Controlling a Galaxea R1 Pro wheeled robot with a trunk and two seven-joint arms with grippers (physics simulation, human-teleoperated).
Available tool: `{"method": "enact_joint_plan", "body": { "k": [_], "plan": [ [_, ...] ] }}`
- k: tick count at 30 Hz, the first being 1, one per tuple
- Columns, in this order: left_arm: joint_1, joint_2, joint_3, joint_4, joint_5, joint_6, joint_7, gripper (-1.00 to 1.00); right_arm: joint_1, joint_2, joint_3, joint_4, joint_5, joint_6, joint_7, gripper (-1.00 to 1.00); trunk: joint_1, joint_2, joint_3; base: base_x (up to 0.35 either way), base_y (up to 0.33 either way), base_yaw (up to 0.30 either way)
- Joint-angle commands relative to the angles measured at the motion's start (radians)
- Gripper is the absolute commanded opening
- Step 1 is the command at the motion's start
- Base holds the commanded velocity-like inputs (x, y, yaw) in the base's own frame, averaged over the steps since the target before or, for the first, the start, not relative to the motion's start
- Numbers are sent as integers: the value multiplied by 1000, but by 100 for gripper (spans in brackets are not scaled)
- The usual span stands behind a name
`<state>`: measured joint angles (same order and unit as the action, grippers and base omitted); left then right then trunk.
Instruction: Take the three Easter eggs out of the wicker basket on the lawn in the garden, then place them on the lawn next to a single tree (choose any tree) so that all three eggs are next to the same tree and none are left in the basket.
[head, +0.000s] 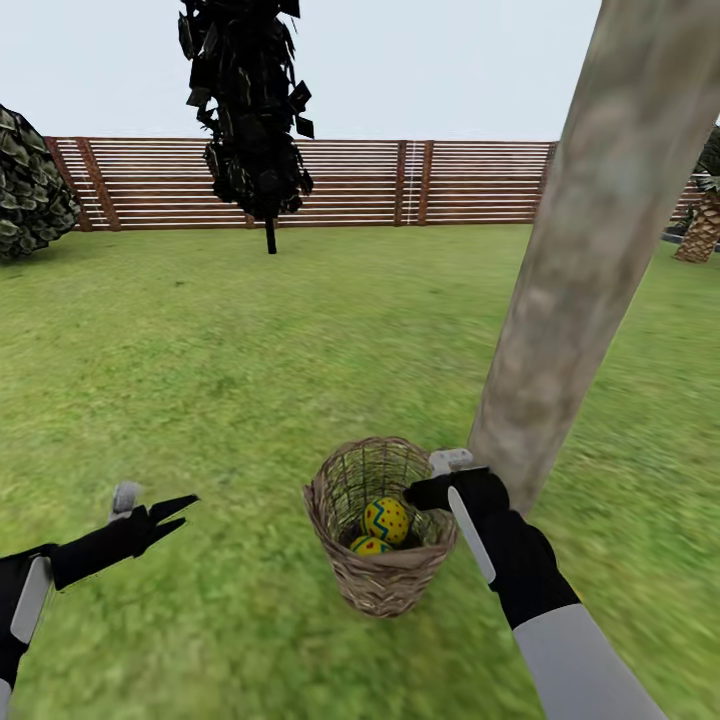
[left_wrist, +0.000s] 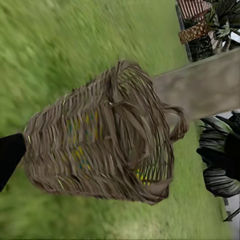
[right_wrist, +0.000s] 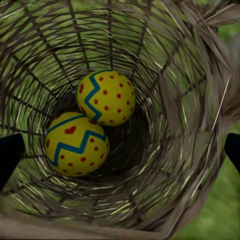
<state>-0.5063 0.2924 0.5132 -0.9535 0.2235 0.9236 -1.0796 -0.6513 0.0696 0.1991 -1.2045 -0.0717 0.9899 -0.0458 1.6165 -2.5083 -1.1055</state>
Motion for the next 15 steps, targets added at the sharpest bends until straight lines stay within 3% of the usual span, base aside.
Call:
{"method": "enact_joint_plan", "body": {
  "k": [1,8,15],
  "plan": [
    [0,3,1,0,2,5,-2,100,-1,0,0,-1,-7,4,-5,100,0,0,-1,233,208,0],
    [-1,7,2,-1,4,4,-2,100,-1,10,1,17,-9,9,-6,100,0,0,-1,245,227,0],
    [0,7,2,-1,4,4,-2,100,-4,29,5,163,-8,10,-8,100,0,0,-1,240,220,0]
  ]
}}
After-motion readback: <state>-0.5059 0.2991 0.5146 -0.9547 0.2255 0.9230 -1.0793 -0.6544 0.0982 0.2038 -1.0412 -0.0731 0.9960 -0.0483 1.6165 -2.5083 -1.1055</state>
